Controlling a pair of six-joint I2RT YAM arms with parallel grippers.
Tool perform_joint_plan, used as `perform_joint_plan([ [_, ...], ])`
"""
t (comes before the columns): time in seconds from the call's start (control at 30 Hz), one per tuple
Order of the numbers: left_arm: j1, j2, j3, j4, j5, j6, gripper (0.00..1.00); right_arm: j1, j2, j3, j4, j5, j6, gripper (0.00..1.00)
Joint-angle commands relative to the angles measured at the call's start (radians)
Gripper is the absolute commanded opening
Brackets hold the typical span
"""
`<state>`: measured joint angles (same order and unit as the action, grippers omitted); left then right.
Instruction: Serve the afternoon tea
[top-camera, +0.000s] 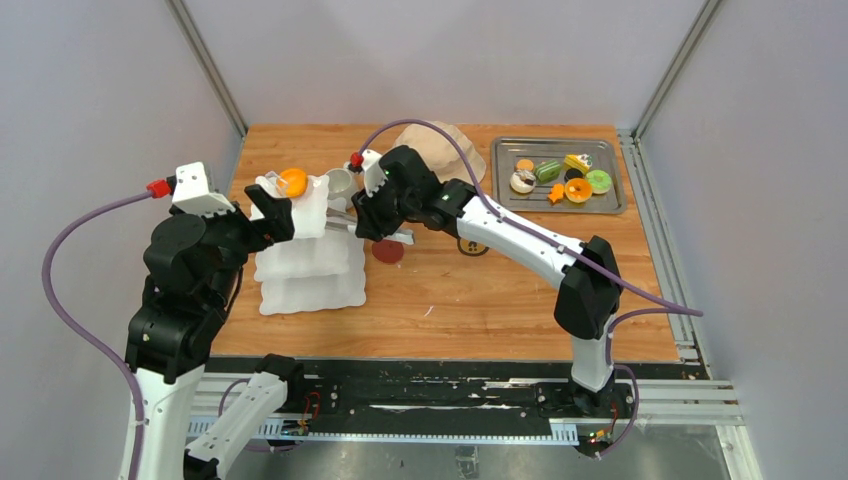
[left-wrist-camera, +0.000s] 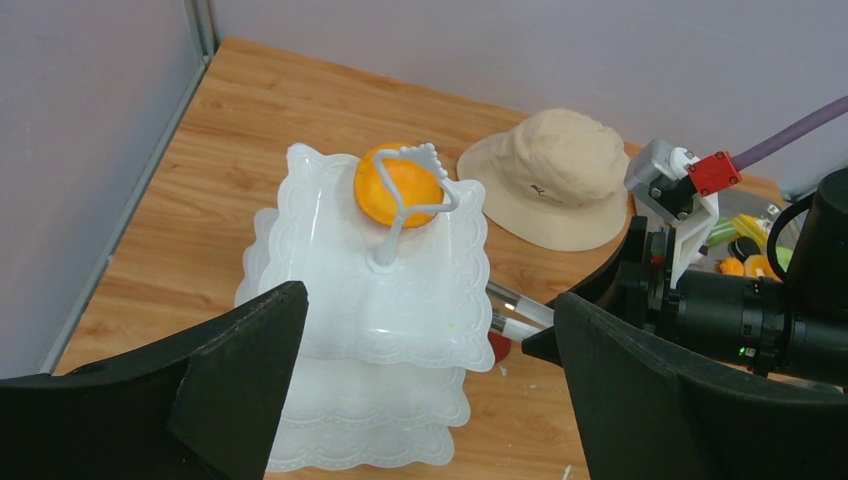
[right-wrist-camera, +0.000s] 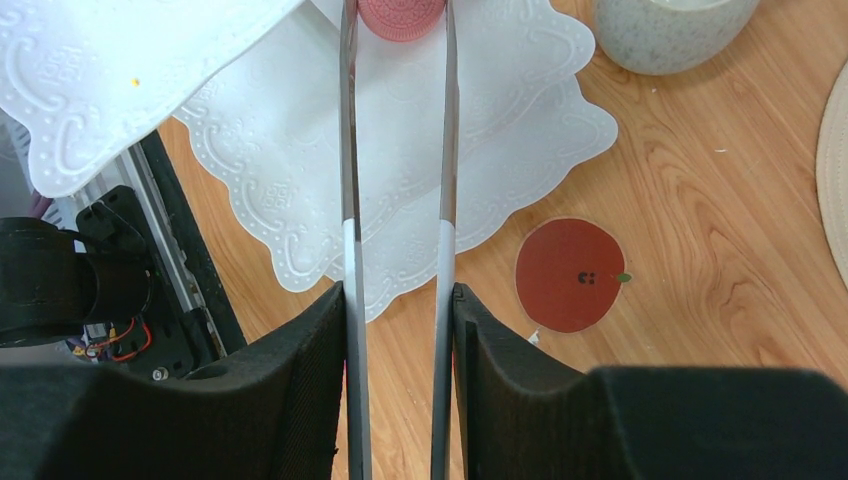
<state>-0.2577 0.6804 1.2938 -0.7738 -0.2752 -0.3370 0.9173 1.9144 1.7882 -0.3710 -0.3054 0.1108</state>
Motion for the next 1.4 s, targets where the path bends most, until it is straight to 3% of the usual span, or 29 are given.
perform_joint_plan([
  [0.0,-0.006,-0.005,-0.007,0.009,-0.004,-0.004,0.98,0.016,-0.020,0.018,0.020,0.014,-0.015,0.39],
  [0.4,-0.006,-0.005,-0.005,0.009,0.009,-0.009,0.98,0.019,-0.027,0.020,0.021,0.012,-0.013,0.42],
  [0.7,-0.006,-0.003,-0.006,0.011,0.015,-0.009,0.98,0.014,-0.188,-0.150,0.089,0.201,-0.022,0.19],
  [0.97,-0.005,-0.002,-0.013,0.017,0.017,-0.007,0.98,-0.026,-0.412,-0.415,0.192,0.411,0.006,0.10],
  [1.07,-0.006,-0.002,-0.012,0.017,0.016,-0.002,0.98,-0.110,-0.503,-0.502,0.168,0.492,0.024,0.10],
  [1.2,-0.006,-0.002,-0.012,0.023,0.021,0.001,0.98,-0.337,-0.587,-0.625,0.097,0.499,0.086,0.10],
  [1.37,-0.006,-0.005,-0.018,0.037,0.032,-0.006,0.98,-0.564,-0.580,-0.676,0.005,0.460,0.106,0.16],
])
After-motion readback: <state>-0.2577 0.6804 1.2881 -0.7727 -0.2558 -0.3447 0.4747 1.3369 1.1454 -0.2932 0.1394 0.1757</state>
